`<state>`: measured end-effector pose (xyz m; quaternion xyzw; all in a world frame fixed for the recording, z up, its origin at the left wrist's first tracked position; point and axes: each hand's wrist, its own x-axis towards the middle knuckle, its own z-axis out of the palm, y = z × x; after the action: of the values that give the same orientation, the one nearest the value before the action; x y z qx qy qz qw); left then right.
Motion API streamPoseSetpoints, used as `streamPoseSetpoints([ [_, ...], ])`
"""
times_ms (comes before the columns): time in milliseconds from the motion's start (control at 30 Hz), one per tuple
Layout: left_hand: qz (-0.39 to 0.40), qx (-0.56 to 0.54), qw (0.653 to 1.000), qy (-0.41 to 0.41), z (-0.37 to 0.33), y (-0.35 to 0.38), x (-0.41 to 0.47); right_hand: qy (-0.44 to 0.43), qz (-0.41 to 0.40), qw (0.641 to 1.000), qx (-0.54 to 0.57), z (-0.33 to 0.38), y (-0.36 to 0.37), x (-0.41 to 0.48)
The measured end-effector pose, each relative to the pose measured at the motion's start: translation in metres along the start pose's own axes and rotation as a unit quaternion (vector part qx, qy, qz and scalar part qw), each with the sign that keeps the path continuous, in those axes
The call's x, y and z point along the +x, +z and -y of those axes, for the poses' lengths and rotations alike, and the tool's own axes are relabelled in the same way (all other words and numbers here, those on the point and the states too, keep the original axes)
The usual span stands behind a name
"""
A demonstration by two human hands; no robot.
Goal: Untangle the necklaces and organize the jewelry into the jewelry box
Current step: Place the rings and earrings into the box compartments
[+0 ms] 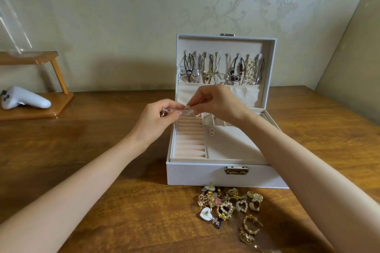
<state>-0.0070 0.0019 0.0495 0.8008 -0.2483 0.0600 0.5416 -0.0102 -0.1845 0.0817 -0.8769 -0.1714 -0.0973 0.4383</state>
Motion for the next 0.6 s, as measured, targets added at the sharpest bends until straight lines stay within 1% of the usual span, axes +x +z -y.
streamPoseSetpoints([
  [100, 0.002, -0.012, 1.0, -0.02, 0.001, 0.0, 0.0, 0.005, -0.032, 0.997, -0.074, -0.006, -0.001, 0.001],
  [167, 0.022, -0.048, 0.998, -0.042, 0.0, -0.001, 0.0, 0.004, -0.028, 0.994, -0.105, -0.008, 0.0, 0.0],
  [233, 0.031, -0.058, 0.997, -0.043, -0.001, -0.001, 0.0, -0.004, -0.022, 0.992, -0.122, -0.008, 0.002, -0.001],
  [333, 0.013, -0.041, 0.999, -0.021, 0.001, 0.001, 0.001, -0.006, -0.019, 0.989, -0.145, -0.008, 0.005, -0.001],
  [467, -0.027, -0.053, 0.998, 0.023, -0.001, 0.0, 0.002, -0.003, -0.014, 0.988, -0.155, -0.007, 0.008, 0.0],
  [600, -0.041, -0.064, 0.996, 0.044, 0.002, -0.002, 0.003, -0.015, -0.003, 0.985, -0.171, -0.006, 0.01, -0.001],
])
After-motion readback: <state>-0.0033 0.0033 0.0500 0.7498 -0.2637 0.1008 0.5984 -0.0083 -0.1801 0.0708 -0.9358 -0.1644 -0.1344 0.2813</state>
